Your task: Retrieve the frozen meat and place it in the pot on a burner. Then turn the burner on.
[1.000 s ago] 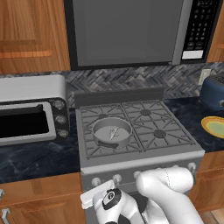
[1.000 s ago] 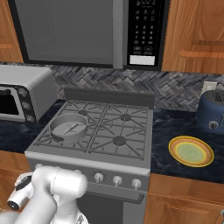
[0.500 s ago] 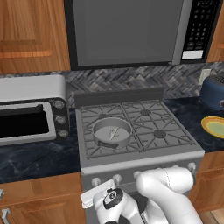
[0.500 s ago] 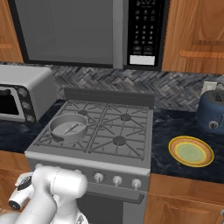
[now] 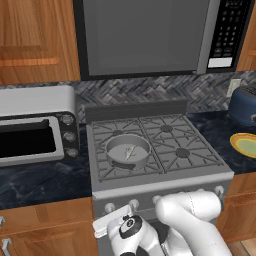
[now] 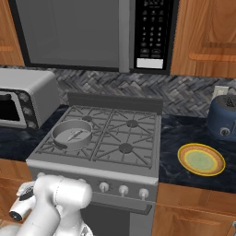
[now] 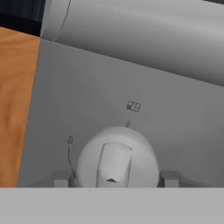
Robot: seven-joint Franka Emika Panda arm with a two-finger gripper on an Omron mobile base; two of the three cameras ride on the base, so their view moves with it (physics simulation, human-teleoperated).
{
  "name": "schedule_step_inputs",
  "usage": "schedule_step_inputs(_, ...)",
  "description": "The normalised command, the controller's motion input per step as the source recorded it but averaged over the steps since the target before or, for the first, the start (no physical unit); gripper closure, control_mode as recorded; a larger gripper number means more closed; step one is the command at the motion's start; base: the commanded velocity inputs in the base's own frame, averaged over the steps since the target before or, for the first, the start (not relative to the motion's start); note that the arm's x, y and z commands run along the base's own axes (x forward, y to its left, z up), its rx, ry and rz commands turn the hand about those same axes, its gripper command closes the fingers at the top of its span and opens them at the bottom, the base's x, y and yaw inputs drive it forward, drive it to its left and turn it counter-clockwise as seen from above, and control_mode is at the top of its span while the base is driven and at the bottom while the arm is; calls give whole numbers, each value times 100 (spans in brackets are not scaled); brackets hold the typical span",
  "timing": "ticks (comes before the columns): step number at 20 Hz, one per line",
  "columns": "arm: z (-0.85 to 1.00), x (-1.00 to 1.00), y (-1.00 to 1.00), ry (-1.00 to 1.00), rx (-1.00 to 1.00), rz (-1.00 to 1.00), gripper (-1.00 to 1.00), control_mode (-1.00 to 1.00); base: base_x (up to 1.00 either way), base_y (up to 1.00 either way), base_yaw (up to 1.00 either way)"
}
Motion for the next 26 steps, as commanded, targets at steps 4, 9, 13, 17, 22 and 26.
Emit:
schedule_step_inputs(4, -5, -22, 5, -1, -8, 18, 100, -100, 0, 0, 0)
schedule_step_inputs(9, -27, -24, 11, 0, -19, 39, 100, -100, 0, 0, 0)
schedule_step_inputs(13, -42, -17, 8, 0, -21, 42, 100, -100, 0, 0, 0)
schedule_step_inputs(17, -43, -10, 7, 1, -20, 42, 100, -100, 0, 0, 0)
schedule_step_inputs(22, -36, -1, 17, 10, -17, 40, 100, -100, 0, 0, 0)
schedule_step_inputs(26, -20, 3, 33, 12, -17, 37, 100, -100, 0, 0, 0)
